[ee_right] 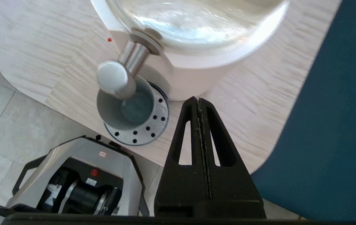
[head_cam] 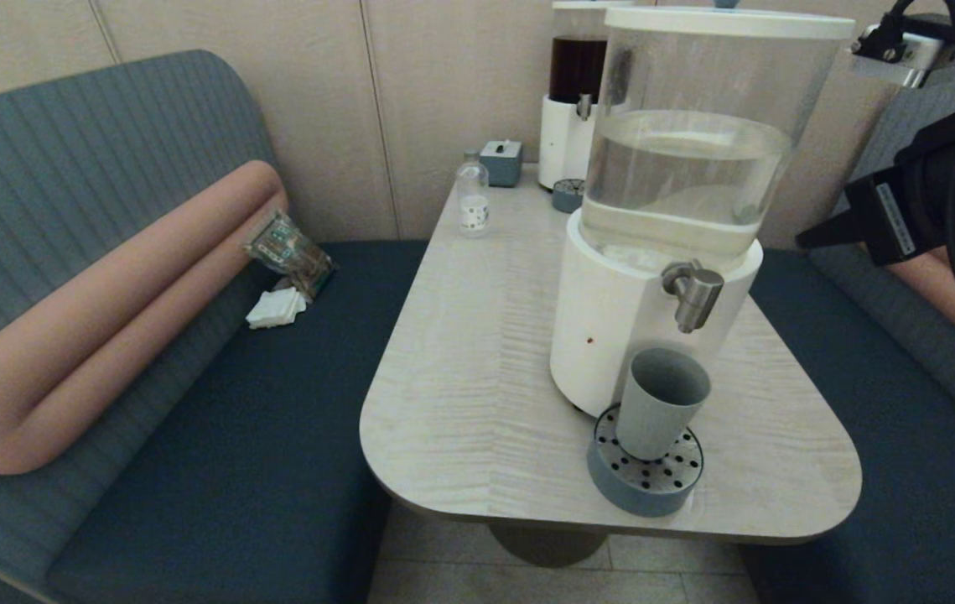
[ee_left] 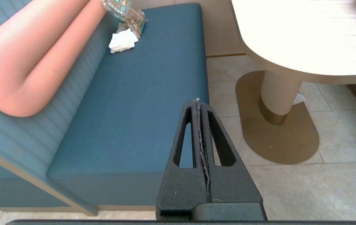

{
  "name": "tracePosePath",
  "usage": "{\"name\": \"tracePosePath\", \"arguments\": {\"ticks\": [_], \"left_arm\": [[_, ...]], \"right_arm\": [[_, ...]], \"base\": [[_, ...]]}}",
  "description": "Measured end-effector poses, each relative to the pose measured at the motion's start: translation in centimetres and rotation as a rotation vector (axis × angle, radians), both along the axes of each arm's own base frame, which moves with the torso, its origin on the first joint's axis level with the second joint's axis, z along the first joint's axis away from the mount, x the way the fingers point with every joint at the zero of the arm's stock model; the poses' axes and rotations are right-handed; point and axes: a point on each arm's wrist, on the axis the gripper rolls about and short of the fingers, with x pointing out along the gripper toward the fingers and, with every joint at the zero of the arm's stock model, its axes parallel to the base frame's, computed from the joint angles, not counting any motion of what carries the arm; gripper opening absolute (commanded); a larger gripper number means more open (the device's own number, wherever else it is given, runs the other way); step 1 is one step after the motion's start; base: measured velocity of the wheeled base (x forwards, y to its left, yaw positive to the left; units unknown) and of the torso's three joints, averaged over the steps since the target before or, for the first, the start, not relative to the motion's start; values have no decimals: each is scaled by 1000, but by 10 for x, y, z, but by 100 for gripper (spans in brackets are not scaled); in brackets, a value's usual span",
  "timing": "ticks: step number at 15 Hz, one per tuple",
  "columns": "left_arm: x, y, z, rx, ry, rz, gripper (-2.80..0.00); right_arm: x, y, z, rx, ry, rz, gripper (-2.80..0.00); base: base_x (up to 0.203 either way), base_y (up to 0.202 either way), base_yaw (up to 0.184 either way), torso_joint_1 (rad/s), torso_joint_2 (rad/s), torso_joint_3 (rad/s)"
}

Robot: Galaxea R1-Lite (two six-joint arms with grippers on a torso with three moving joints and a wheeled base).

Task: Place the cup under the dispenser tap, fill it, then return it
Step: Turn on the faucet

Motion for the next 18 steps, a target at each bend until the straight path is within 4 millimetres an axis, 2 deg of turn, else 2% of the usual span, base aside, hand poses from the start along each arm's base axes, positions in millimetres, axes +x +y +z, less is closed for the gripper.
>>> {"name": "tracePosePath", "arguments": {"ticks": [7,18], "left_arm": [[0,0,0,0,0,0,-280],[0,0,0,0,1,0,-280]], "right_arm": [[17,23,-14,-16,45,31,-280],[40,35,-26,-8,59,19,-280]], "base": [[0,0,0,0,0,0],[0,0,0,0,0,0]]}}
